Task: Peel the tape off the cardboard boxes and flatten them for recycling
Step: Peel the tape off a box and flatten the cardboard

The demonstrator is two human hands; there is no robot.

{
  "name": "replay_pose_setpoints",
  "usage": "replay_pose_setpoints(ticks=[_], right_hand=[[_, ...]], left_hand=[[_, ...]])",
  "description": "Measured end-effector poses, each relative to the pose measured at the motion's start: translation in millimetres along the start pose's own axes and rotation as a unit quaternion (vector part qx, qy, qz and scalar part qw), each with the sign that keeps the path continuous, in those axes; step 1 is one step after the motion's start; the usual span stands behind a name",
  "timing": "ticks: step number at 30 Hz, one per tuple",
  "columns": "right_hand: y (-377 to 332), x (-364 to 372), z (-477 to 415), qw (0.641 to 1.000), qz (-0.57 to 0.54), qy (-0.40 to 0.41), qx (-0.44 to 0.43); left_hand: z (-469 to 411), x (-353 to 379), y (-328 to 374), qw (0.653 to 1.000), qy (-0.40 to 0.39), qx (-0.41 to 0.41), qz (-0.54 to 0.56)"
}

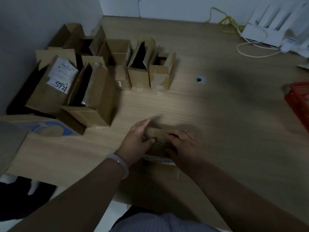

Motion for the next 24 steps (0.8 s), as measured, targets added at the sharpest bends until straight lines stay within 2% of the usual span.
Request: replay_pose_setpoints(ticks=[2, 4, 6, 9, 13, 19, 24], right_hand=[[-5, -3, -1, 1.000, 0.004, -0.002, 0.004], [-13, -4, -3, 1.000, 0.008, 0.005, 0.005], [-22, 0, -7, 1.000, 0.000, 0.003, -0.006], [-27, 13, -12, 0.999, 0.008, -0.026, -0.020], [-25, 18, -10, 0.999, 0.015, -0.006, -0.029], [-27, 18, -3, 0.999, 0.003, 0.032, -0.036], [-28, 18, -4, 0.999, 0.005, 0.035, -0.026]], left_hand=[[10, -4, -27, 0.994, 0.017, -0.085, 0.065], [21, 4, -48, 0.979, -0.010, -0.168, 0.112], [26, 9, -55, 0.976, -0.015, -0.190, 0.103], [26, 4, -55, 0.973, 0.019, -0.205, 0.108], [24, -1, -61, 0.964, 0.022, -0.234, 0.123], [16, -6, -59, 0.980, 0.017, -0.192, 0.049], [20, -17, -52, 0.982, 0.069, -0.173, 0.015]])
Point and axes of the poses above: each hand's wrist, its own z-axis away from the middle knuckle, its own x-axis out of the palm, y = z × x, the point moved 8 cm from there along -z, towards the middle knuckle, and after that the axes turned 15 degrees about -z, right-handed, at the moved point
